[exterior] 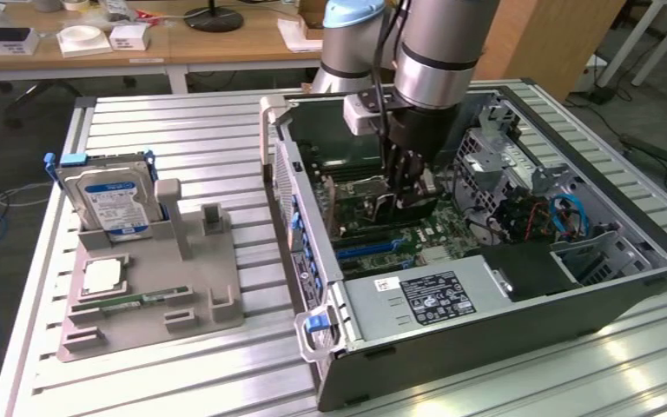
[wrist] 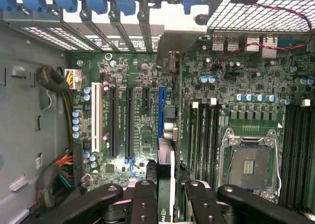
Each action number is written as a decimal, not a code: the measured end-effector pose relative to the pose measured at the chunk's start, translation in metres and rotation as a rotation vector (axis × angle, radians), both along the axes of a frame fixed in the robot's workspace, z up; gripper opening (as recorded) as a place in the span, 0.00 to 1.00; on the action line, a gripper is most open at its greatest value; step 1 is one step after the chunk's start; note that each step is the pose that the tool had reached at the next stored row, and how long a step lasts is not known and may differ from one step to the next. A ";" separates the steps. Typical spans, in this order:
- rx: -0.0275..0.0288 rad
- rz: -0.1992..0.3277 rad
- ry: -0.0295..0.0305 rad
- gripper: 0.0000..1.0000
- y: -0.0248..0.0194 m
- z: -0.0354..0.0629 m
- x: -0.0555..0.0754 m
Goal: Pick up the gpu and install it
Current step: 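Insert the gpu into the slot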
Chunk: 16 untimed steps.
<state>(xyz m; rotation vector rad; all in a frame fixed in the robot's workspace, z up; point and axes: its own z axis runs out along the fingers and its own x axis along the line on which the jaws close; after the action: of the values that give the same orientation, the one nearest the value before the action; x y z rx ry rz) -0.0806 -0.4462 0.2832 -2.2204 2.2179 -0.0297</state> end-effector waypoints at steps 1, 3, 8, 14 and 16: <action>0.0000 0.000 0.0003 0.26 0.0000 -0.0009 0.000; 0.0000 0.000 0.0007 0.26 0.0000 -0.0028 -0.001; 0.0000 0.000 0.0022 0.26 0.0000 -0.0076 -0.003; 0.0000 0.000 0.0034 0.26 -0.0004 -0.0133 -0.005; 0.0000 0.000 0.0036 0.26 -0.0007 -0.0150 -0.005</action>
<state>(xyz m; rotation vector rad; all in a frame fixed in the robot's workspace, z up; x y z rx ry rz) -0.0856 -0.4469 0.2682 -2.2227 2.2192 -0.0257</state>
